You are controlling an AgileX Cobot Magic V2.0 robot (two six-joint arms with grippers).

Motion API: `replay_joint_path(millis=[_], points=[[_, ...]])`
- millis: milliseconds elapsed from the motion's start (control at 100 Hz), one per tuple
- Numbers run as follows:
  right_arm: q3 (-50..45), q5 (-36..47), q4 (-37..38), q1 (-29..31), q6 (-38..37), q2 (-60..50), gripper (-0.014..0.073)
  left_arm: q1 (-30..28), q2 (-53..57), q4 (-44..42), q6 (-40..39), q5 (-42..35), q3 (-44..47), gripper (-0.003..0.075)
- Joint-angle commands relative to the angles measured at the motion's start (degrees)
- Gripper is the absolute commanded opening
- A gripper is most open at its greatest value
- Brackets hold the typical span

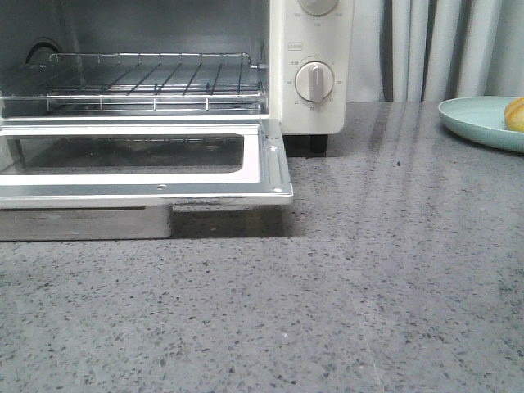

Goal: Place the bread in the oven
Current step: 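Grasp the orange-striped croissant on the plate with the right gripper, then carry the croissant with the right gripper into the open oven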

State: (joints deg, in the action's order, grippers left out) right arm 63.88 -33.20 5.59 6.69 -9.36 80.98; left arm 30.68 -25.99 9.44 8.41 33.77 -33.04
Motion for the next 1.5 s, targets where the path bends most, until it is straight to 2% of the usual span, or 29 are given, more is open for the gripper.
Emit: replay_joint_path(millis=[0,190,570,660,710,790,910,990,1130,1230,1310,1490], points=[[2.03,2.93,0.74,0.73,-0.35,0.37,0.0339,0.48,-0.21,0.37,-0.04,-4.51,-1.53,-0.0021],[2.03,4.47,-0.9,0.73,-0.35,4.7,0.0341,0.48,-0.21,-0.21,-0.04,-7.3,-1.53,-0.0021],[2.03,4.07,-0.9,0.73,-0.35,11.12,0.0335,0.48,-0.21,0.15,-0.04,-7.1,-1.53,-0.0021],[2.03,3.6,-0.9,0.73,-0.35,11.49,0.024,0.48,-0.21,0.55,-0.04,-6.81,-1.53,-0.0021],[2.03,3.36,-0.9,0.73,-0.35,11.49,0.0136,0.48,-0.21,0.55,-0.04,-6.79,-1.53,-0.0021],[2.03,3.31,-0.8,0.73,-0.35,11.27,-0.008,0.48,-0.21,0.55,-0.04,-6.79,-1.53,-0.0021],[2.56,4.73,-0.8,0.73,-0.18,8.91,-0.0069,0.48,-0.21,0.55,-0.04,-6.69,-1.53,-0.0021],[2.98,9.06,-0.8,-0.69,-0.13,4.7,-0.0069,0.48,-0.21,0.59,-0.04,-6.11,-1.53,-0.0021],[2.98,25.46,-0.41,-7.27,-0.13,-4.83,-0.0069,0.48,-0.21,0.68,-0.04,-5.71,-1.23,-0.0021],[4.12,34.78,-0.41,-15.48,-0.13,-9.53,-0.0069,0.48,-0.21,0.68,-0.04,-5.82,-1.09,-0.0021],[6.74,34.96,0.94,-22.86,-0.13,-10.69,-0.0069,0.48,-0.21,0.68,-0.04,-6.2,-1.09,-0.0021],[11.44,28.49,8.22,-40.43,-0.13,-8.83,-0.0069,0.48,-0.21,0.68,-0.04,-7.68,-1.09,-0.0021]])
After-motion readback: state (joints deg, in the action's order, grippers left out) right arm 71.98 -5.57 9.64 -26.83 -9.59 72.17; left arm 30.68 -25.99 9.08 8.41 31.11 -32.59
